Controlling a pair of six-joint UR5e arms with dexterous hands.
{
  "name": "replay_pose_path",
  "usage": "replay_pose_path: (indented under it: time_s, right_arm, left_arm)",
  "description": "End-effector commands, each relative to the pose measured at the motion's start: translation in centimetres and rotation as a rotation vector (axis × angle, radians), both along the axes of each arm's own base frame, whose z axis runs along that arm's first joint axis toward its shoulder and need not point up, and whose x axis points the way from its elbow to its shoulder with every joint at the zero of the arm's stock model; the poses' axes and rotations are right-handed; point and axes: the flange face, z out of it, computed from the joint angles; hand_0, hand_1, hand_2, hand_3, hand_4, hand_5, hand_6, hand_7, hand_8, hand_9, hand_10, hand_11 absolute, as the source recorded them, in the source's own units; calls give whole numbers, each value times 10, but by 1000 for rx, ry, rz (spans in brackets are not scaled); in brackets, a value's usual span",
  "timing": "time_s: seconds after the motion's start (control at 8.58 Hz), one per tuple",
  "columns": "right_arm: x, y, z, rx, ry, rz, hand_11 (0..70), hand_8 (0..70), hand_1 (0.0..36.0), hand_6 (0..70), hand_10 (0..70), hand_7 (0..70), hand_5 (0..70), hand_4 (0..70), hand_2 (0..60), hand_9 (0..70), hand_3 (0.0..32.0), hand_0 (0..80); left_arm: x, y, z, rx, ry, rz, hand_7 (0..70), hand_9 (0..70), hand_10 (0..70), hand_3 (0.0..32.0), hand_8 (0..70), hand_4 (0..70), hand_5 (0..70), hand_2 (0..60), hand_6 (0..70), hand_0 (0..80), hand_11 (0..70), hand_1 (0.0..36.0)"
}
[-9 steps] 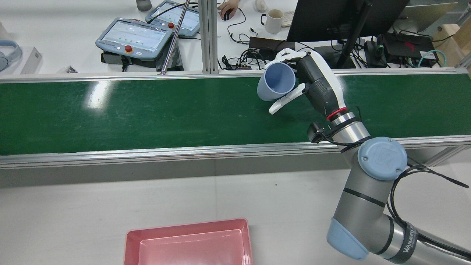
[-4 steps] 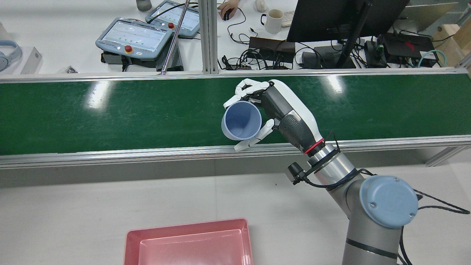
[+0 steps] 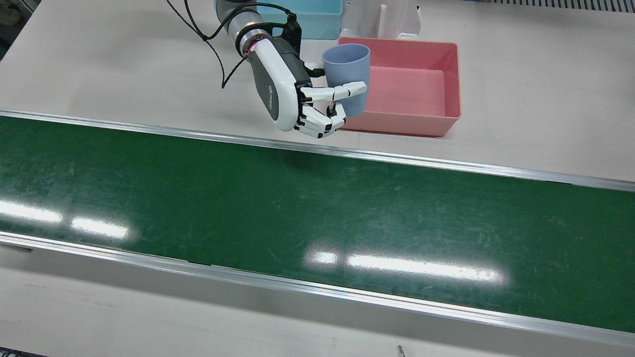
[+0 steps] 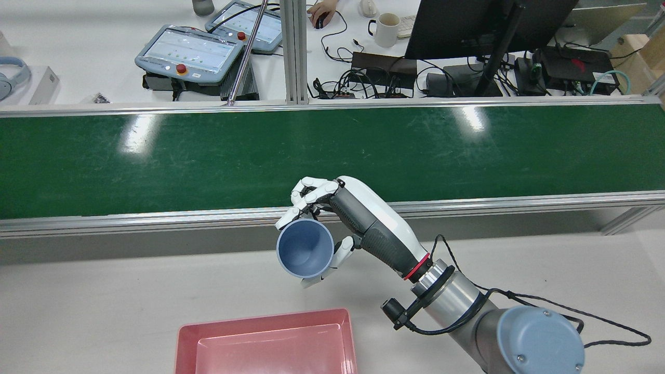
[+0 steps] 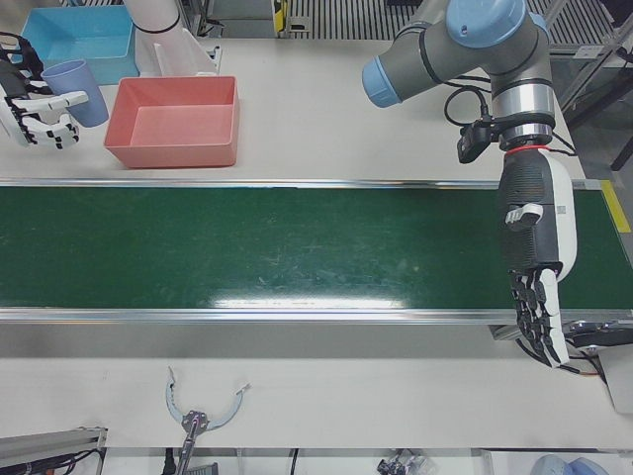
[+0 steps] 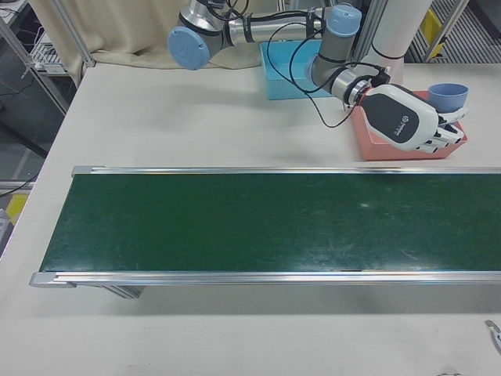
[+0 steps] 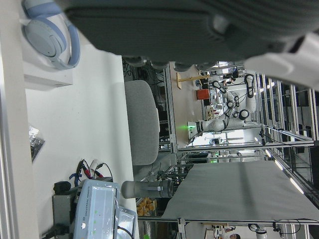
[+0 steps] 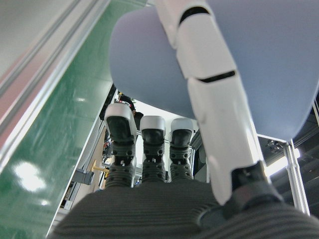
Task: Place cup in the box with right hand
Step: 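Lift the cup off the belt and carry it down to the pink tray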
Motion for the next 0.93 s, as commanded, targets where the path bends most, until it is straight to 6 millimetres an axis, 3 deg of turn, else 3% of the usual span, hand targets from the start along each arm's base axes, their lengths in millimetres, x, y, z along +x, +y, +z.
replay_pose_path:
  time_s: [0.0,0.12,0.47,0.7,0.82]
  right_arm:
    - [1,22,6,33,62,-1,605,462,360,330,413,700,196,700,600,677,0,800]
    - [4,40,8,54,85,-11,614,462,360,329,418,700,198,700,600,678,0,800]
    - [-28,81,15,100,142,-111,624,468,360,345,426,700,196,700,600,681,0,800]
    - [-62,87,31,113,224,-107,632,462,360,343,432,700,195,700,600,671,0,800]
    - [-66,87,33,114,234,-111,575,433,360,317,391,700,190,700,600,634,0,800]
  left_arm:
    - [0,0,0,0,0,0,0,0,0,0,0,0,0,0,0,0,0,0]
    - [0,0,0,-1,0,0,0,0,0,0,0,0,0,0,0,0,0,0]
    - [0,0,0,-1,0,0,0,0,0,0,0,0,0,0,0,0,0,0]
    - [0,0,0,-1,0,0,0,0,0,0,0,0,0,0,0,0,0,0]
    - [1,0,0,-1,0,2,0,0,0,0,0,0,0,0,0,0,0,0]
